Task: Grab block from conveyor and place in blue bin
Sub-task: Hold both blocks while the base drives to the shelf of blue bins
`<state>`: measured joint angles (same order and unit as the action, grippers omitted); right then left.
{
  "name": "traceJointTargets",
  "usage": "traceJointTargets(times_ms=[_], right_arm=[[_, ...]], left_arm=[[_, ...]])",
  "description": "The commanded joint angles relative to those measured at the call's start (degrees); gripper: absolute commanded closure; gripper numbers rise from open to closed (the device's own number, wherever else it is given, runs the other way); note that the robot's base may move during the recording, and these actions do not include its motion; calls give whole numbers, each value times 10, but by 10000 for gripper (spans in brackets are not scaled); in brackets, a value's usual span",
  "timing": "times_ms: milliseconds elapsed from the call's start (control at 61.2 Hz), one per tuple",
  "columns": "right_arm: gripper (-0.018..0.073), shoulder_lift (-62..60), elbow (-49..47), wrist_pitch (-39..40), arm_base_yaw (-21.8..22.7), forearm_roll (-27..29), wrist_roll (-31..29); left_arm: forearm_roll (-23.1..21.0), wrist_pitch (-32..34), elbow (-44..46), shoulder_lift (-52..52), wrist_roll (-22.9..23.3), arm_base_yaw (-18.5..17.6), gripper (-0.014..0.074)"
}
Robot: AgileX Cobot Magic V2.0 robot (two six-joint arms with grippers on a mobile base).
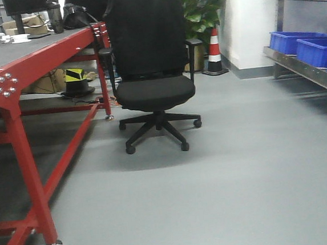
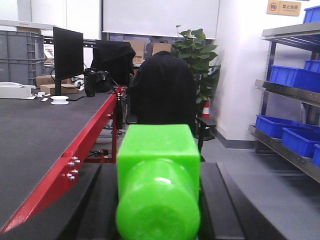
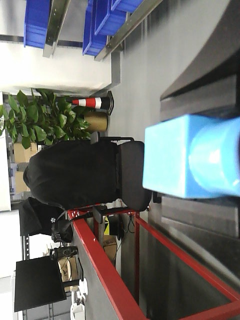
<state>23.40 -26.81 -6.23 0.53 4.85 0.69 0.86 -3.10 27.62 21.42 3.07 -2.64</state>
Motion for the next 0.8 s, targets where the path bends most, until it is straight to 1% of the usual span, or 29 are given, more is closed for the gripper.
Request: traceJointTargets(times_ms=[0, 784], right_arm=[[715, -2, 2, 12, 1, 1, -2], [715, -2, 2, 12, 1, 1, -2]], left_arm=[[-2, 11, -1, -2, 0, 0, 707], [-2, 11, -1, -2, 0, 0, 707]])
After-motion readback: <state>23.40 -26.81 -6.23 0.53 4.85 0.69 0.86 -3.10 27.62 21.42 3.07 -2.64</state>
